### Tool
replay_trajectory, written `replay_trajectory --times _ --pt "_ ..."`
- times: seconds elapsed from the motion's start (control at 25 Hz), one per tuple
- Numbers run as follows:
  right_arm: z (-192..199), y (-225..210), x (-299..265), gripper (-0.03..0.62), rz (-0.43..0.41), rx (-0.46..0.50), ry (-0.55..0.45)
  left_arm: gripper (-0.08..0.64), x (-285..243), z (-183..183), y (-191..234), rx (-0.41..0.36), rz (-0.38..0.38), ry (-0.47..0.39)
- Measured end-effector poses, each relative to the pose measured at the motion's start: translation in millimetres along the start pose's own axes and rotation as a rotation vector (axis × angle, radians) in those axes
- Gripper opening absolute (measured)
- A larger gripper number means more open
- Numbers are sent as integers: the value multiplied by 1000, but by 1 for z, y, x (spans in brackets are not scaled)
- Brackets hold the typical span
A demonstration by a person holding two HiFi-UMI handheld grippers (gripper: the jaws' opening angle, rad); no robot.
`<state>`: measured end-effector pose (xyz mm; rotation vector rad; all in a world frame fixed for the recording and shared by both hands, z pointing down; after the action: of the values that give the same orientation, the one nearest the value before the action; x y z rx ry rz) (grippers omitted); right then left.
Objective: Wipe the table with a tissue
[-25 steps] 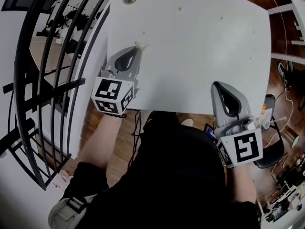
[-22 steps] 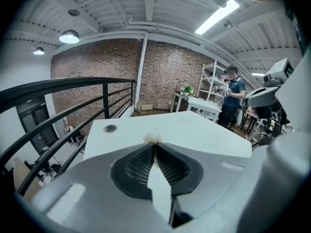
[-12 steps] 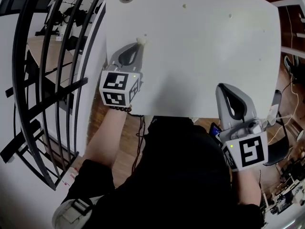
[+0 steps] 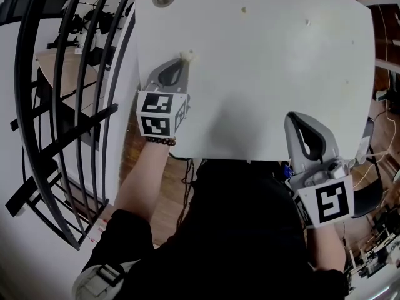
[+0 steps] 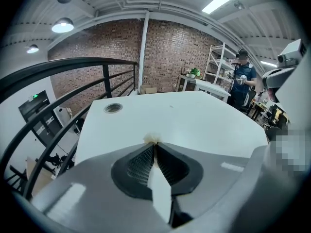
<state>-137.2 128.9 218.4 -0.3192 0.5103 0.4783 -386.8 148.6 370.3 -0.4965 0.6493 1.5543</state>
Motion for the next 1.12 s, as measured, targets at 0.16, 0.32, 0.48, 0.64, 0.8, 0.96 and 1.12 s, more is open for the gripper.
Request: replay_trajectory --times 0.16,0.32,0.48,0.64,0.8,0.96,1.12 --pt "-1 -1 -7 -11 -7 9 15 34 -7 3 6 2 -6 21" --pt "4 -13 -15 -11 -6 8 38 34 -24 3 10 3 -8 43" --pt "4 -13 -19 -11 -7 -22 28 34 -31 4 10 -8 -8 59" --pt "9 -17 -18 -11 -4 -11 38 34 -35 5 11 -18 -9 69" --pt "13 -21 -19 -11 -2 -14 39 34 -41 6 10 -24 -11 74" --pt "10 -21 -20 -11 -16 -11 25 34 -43 4 9 -21 -14 73" --pt "8 -20 -22 -11 -32 -6 18 34 -46 1 10 -7 -18 73"
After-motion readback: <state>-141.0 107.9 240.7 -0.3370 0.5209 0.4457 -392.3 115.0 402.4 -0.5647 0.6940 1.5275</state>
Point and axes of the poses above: the fingertips, and each gripper's own axes: x backward along the fingers, y to its left, z out of its underside, the point moved 4 cm from there along x, backward along the fingers, and after that the axes turned 3 degrees about -y, right-handed, at the moved point
